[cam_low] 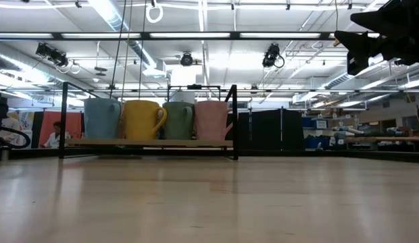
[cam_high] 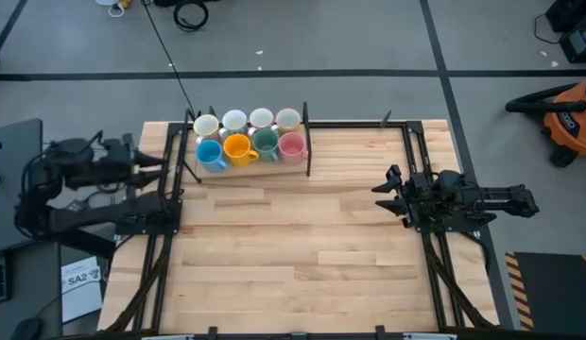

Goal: Place coffee mugs
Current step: Return to Home Position

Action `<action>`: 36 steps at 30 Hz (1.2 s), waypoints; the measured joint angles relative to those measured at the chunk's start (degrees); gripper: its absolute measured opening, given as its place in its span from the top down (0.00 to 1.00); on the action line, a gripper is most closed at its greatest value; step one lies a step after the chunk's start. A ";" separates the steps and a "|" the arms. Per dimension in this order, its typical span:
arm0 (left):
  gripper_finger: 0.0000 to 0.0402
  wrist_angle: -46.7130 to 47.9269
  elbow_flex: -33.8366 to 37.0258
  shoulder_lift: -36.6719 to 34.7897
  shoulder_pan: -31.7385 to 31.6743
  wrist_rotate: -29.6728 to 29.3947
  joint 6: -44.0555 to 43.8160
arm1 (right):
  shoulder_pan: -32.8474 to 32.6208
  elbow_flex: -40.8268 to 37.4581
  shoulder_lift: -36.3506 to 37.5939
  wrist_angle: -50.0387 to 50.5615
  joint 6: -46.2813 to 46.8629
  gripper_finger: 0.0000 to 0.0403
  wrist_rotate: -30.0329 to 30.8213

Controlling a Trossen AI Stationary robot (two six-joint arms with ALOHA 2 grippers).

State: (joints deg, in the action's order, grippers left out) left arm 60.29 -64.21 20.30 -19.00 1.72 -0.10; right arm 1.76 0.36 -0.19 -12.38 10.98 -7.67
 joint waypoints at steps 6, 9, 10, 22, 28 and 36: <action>0.68 -1.50 8.90 -12.83 0.00 1.10 -3.43 | 0.00 0.00 0.00 0.00 -0.05 0.52 0.41; 0.68 -5.81 14.81 -17.60 0.00 3.66 -3.47 | 0.00 0.00 0.00 0.00 -0.13 0.52 0.43; 0.68 -7.70 16.95 -18.83 0.00 4.46 -3.42 | 0.00 0.00 0.00 0.00 -0.15 0.52 0.44; 0.68 -14.12 21.84 -17.92 0.00 13.22 0.33 | 0.02 0.00 -0.02 0.04 -0.61 0.52 0.75; 0.68 -17.69 23.88 -17.53 -0.04 12.56 0.02 | 0.02 0.00 -0.02 0.07 -0.61 0.52 0.75; 0.68 -26.47 26.44 -17.44 -0.22 9.72 -1.13 | 0.02 0.00 -0.02 0.07 -0.63 0.52 0.73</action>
State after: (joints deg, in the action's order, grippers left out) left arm 33.82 -37.77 2.86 -19.22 11.44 -1.23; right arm 1.78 0.36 -0.21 -12.31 10.35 -6.94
